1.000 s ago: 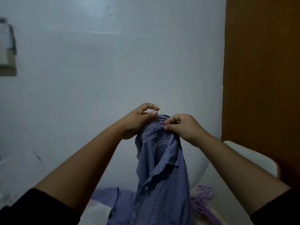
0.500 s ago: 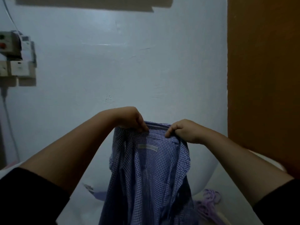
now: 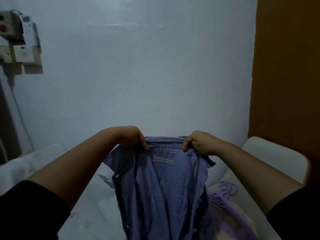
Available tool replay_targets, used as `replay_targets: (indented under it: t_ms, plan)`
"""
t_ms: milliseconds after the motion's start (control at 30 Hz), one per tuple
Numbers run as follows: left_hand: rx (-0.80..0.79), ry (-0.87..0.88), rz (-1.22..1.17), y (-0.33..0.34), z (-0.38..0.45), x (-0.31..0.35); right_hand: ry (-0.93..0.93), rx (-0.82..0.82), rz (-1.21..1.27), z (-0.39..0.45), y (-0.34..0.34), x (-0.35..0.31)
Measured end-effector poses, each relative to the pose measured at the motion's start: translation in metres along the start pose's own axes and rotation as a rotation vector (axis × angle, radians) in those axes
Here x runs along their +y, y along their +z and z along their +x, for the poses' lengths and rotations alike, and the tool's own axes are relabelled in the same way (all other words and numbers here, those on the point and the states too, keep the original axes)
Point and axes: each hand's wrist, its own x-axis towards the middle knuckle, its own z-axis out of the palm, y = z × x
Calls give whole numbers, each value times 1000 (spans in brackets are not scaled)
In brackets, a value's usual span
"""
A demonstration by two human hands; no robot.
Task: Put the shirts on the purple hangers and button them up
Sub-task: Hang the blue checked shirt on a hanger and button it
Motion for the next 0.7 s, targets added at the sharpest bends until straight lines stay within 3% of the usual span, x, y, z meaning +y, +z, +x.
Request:
replay_targets:
  t_ms: [133, 333, 700]
  plan:
    - [-19, 15, 73, 17, 5, -14, 16, -91, 17, -7, 8, 11]
    - [-112, 40, 125, 31, 10, -28, -15, -351, 65, -15, 18, 21]
    - [-135, -29, 156, 58, 29, -54, 143, -233, -65, 1, 40, 51]
